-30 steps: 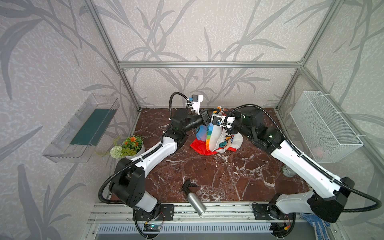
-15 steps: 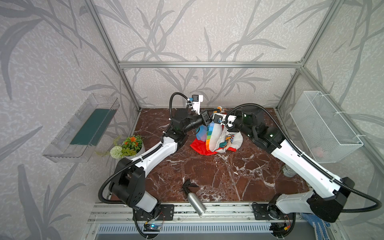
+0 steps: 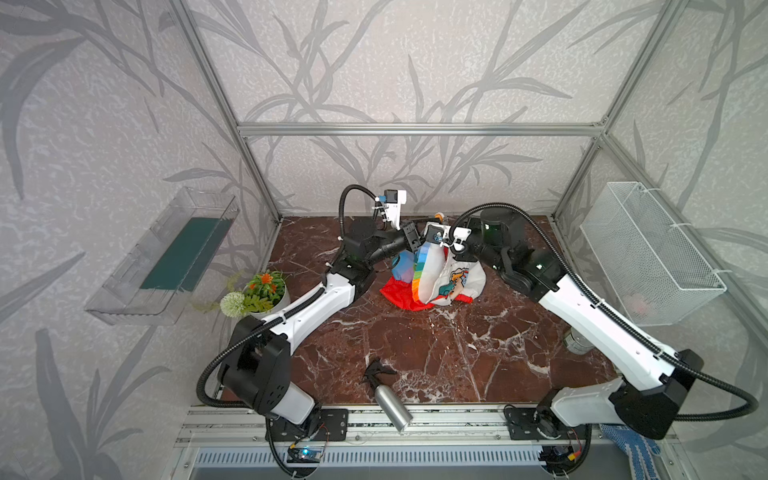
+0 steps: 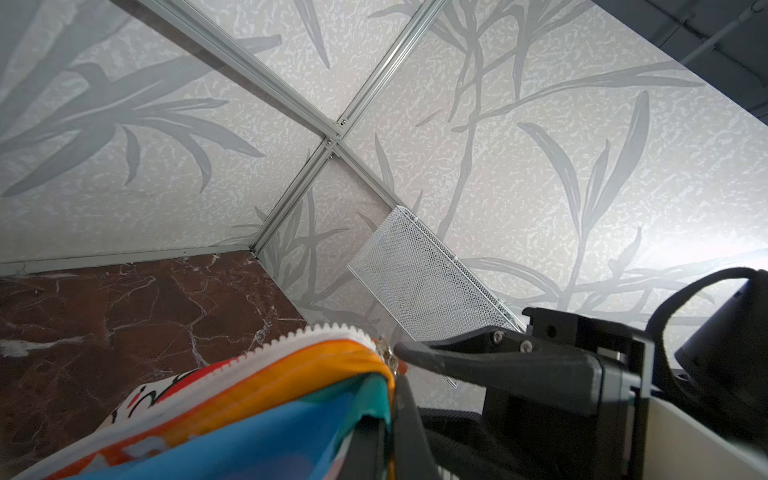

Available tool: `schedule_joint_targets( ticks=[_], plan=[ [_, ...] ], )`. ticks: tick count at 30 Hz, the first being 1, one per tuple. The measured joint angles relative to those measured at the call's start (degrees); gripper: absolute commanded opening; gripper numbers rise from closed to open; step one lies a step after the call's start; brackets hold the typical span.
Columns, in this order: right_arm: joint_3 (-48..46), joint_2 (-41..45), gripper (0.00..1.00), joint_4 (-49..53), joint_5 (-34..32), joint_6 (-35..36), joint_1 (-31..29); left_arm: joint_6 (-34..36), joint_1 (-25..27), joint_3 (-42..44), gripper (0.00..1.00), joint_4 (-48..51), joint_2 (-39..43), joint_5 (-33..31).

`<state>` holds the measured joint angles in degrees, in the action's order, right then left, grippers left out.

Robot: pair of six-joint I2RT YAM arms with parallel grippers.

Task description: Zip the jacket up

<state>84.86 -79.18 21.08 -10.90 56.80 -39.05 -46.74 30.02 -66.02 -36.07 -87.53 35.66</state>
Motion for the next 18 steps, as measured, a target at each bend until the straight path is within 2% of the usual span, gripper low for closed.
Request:
schedule_joint_targets(
  ticks=[10,18],
  plan=[
    [0.87,-0.09,0.18,0.7,0.9,-0.37,0.0,0.04,0.31,0.0,0.0,0.04,0.0,0.0],
    [1.53,-0.09,0.21,1.03,1.18,-0.83,0.0,0.09,0.31,0.0,0.0,0.04,0.0,0.0]
  ],
)
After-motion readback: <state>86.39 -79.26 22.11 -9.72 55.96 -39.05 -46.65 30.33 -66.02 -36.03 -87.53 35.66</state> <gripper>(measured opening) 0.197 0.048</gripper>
